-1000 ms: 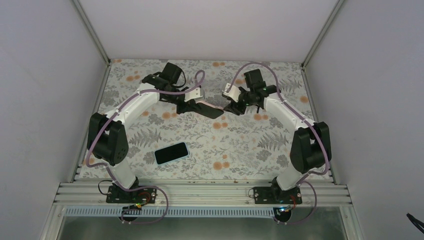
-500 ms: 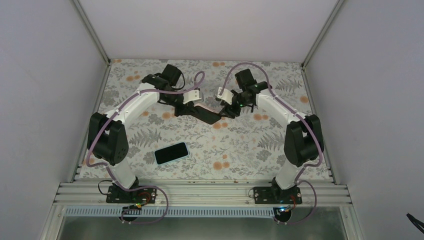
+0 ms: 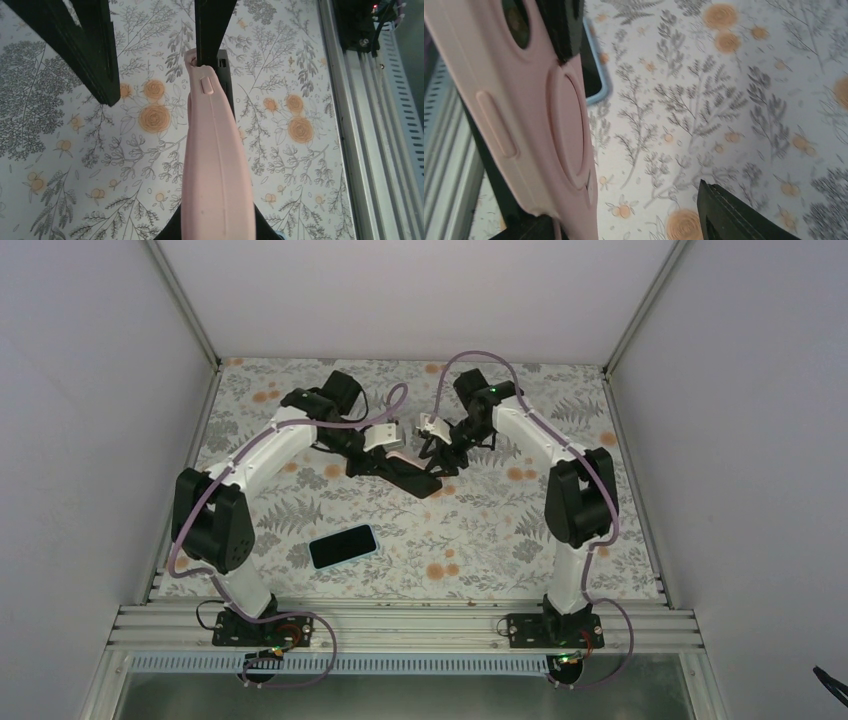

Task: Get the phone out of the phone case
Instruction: Remove the phone case from the phone.

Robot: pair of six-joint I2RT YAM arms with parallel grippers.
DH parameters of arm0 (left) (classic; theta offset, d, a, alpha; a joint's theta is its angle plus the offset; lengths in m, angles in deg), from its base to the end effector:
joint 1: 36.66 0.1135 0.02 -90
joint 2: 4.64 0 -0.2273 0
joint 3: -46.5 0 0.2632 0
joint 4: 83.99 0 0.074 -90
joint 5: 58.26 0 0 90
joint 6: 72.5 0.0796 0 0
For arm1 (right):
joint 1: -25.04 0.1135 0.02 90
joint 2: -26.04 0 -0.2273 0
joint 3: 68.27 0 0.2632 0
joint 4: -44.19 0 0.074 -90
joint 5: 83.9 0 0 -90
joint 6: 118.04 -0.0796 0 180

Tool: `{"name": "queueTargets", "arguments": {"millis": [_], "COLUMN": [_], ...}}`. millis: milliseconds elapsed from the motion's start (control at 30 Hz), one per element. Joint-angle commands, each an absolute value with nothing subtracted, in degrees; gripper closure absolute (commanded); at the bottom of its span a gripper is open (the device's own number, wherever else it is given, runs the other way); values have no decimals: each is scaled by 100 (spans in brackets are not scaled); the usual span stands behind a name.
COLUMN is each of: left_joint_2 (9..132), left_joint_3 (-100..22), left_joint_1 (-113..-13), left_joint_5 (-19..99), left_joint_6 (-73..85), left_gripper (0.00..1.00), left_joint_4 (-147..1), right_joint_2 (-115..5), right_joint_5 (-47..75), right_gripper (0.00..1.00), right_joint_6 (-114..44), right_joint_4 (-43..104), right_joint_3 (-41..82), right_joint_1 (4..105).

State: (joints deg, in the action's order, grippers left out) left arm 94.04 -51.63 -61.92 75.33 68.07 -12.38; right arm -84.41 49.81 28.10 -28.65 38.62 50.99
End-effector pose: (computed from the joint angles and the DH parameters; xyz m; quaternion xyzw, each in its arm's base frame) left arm 0.3002 -0.2023 0.2103 0.6091 0.6883 -0.3263 0.2208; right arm 0.3293 0.2214 0.1823 -0.6384 0.6661 0.3283 0.2024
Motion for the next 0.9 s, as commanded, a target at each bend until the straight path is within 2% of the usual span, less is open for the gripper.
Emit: {"name": "queueTargets", "arguments": {"millis": [0, 67, 100, 333, 367, 400, 533, 667, 867], "left_joint_2": [9149, 9128, 9126, 9108, 9101, 9092, 8980, 8675, 8241], "left_joint_3": [-5220, -5188, -5169, -5064, -5079, -5090, -5168, -5180, -5499], "left_joint_1": [-6452, -6452, -6452, -6452, -6452, -6452, -6430, -6338, -6188], "left_joint_5": [8489, 8338, 8243, 7739, 7679, 7609, 7321, 7105, 6695], "left_joint_6": [6679, 6590, 6547, 6365, 6365, 6350, 6366, 6427, 6400], "left_gripper": [98, 98, 98, 97, 96, 94, 77, 53, 38], "left_joint_4": [-2646, -2819, -2898, -3158, -3141, -3108, -2926, -2856, -2775], "right_joint_2": [-8660, -8695, -8710, -8595, -8529, -8452, -8119, -7746, -7086], "right_joint_5": [7270, 7432, 7505, 7686, 7701, 7696, 7581, 7395, 6821], "right_gripper": [38, 41, 46, 93, 96, 96, 96, 96, 96], "right_joint_6": [3178, 3191, 3198, 3105, 3029, 2948, 2434, 1656, 181], "right_joint_4": [-3563, -3617, -3630, -3659, -3585, -3522, -3060, -2374, -971], "right_joint_3": [4272, 4198, 4174, 4092, 4039, 3979, 3608, 3173, 2630], "right_joint_1": [5878, 5957, 5977, 5868, 5786, 5713, 5257, 4742, 4086]}}
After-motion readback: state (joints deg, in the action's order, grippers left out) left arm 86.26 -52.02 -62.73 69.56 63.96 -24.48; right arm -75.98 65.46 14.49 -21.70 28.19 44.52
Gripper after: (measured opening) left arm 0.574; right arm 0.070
